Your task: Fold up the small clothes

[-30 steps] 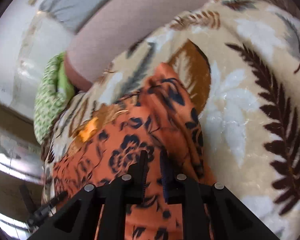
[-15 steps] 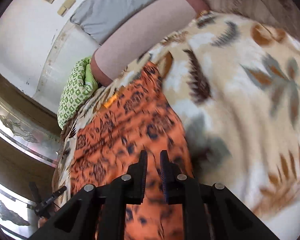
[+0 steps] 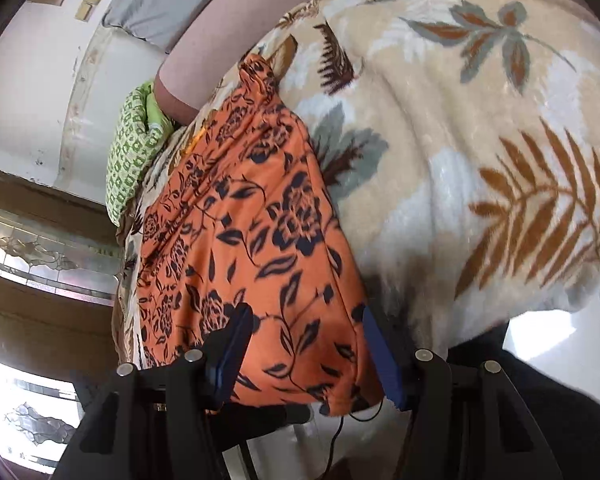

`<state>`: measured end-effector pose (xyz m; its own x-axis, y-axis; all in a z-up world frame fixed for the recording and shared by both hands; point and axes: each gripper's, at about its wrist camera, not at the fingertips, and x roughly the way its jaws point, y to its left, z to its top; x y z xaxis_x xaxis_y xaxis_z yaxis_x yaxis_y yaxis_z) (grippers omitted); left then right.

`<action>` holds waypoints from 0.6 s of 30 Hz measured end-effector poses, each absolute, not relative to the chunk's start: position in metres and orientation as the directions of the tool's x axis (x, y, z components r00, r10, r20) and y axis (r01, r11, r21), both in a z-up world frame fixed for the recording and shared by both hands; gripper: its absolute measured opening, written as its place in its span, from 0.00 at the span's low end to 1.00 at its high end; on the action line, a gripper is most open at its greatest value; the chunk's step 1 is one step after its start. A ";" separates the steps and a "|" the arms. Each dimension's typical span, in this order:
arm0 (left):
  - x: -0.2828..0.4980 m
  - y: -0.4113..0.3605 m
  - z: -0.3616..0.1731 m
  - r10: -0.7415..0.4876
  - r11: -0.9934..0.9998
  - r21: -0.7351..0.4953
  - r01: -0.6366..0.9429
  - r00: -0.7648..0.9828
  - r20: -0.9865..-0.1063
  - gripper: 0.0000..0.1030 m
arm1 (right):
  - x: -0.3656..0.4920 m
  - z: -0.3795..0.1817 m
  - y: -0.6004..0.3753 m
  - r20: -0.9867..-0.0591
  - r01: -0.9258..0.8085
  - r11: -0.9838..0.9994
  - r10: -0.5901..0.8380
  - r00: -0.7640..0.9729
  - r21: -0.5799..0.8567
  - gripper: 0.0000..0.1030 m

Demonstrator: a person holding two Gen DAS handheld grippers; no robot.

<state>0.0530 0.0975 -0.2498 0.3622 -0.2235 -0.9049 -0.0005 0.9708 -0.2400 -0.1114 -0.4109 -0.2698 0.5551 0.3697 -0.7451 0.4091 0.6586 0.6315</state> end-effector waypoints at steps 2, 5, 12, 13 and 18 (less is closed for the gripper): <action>0.050 0.102 -0.251 -0.195 0.976 -0.215 -0.018 0.355 -0.914 0.80 | -0.117 -0.274 -0.411 -0.766 0.442 0.657 0.350 0.539 0.611 0.59; 0.048 0.109 -0.252 -0.234 0.964 -0.263 -0.038 0.347 -0.908 0.80 | -0.124 -0.279 -0.413 -0.748 0.443 0.633 0.360 0.557 0.635 0.59; 0.041 0.075 -0.255 -0.225 0.974 -0.203 0.102 0.332 -0.916 0.80 | -0.123 -0.281 -0.406 -0.803 0.460 0.686 0.324 0.501 0.564 0.59; 0.039 0.071 -0.258 -0.211 0.977 -0.185 0.110 0.327 -0.921 0.80 | -0.125 -0.282 -0.405 -0.806 0.461 0.689 0.322 0.497 0.559 0.59; 0.039 0.078 -0.269 -0.212 0.977 -0.199 0.074 0.323 -0.922 0.76 | -0.126 -0.290 -0.403 -0.816 0.481 0.680 0.326 0.478 0.554 0.59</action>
